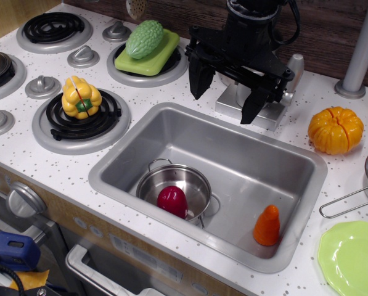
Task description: Turn faucet front to left
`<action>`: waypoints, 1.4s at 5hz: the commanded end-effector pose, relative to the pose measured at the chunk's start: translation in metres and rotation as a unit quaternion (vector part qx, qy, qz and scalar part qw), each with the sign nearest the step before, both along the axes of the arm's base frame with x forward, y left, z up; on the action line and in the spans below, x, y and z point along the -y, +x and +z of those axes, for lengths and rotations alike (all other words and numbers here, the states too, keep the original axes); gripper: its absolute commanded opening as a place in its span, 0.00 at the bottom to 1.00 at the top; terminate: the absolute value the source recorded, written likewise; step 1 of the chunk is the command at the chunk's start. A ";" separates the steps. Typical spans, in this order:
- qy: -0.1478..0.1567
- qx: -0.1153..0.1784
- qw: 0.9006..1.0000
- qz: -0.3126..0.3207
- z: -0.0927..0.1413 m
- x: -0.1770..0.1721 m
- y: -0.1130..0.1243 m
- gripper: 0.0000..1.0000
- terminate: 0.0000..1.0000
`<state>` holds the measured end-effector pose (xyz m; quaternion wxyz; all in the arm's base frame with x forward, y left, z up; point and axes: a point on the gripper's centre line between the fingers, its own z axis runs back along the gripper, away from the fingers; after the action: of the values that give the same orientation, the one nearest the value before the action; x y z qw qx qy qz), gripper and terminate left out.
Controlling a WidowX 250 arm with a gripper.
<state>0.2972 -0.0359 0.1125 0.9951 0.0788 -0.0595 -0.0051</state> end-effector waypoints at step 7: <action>0.020 0.105 0.993 -0.049 0.016 0.063 0.057 1.00 0.00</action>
<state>0.3541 -0.0942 0.1133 0.9819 0.1050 -0.1438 -0.0642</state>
